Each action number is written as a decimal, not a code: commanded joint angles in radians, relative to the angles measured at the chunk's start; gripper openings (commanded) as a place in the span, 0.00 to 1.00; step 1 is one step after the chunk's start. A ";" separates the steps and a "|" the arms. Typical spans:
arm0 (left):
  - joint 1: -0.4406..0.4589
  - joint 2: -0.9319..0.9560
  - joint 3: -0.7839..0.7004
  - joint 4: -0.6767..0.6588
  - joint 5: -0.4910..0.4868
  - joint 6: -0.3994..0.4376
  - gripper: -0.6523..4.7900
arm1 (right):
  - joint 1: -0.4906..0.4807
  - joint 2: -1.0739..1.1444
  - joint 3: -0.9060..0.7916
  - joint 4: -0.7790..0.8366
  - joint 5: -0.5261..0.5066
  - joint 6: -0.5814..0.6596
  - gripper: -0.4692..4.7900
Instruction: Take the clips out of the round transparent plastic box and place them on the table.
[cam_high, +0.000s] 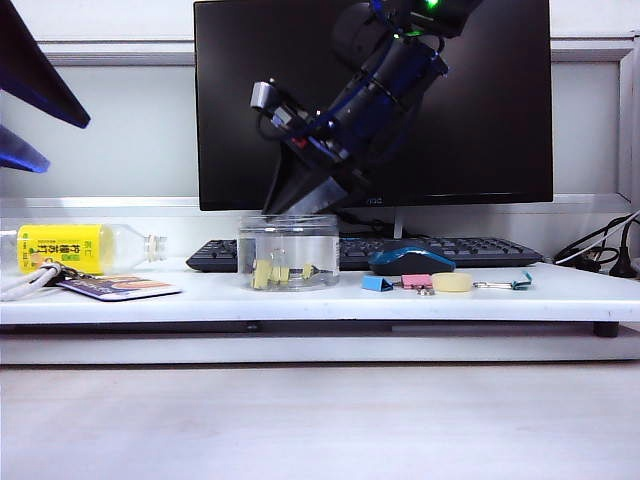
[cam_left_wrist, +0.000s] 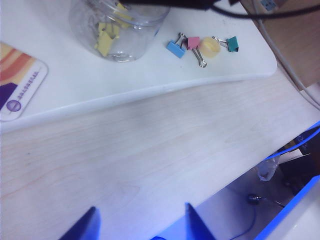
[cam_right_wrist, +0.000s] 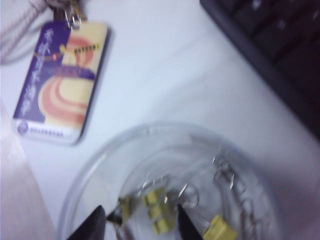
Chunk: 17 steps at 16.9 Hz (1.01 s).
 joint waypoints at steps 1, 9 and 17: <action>0.000 0.001 0.006 0.021 0.005 0.000 0.54 | 0.003 0.000 0.020 0.014 0.004 -0.002 0.43; 0.000 0.001 0.006 0.027 0.074 0.001 0.54 | 0.007 0.134 0.392 -0.376 0.055 -0.061 0.43; 0.000 0.000 0.006 0.029 0.113 0.047 0.54 | 0.013 0.157 0.479 -0.577 0.086 -0.078 0.43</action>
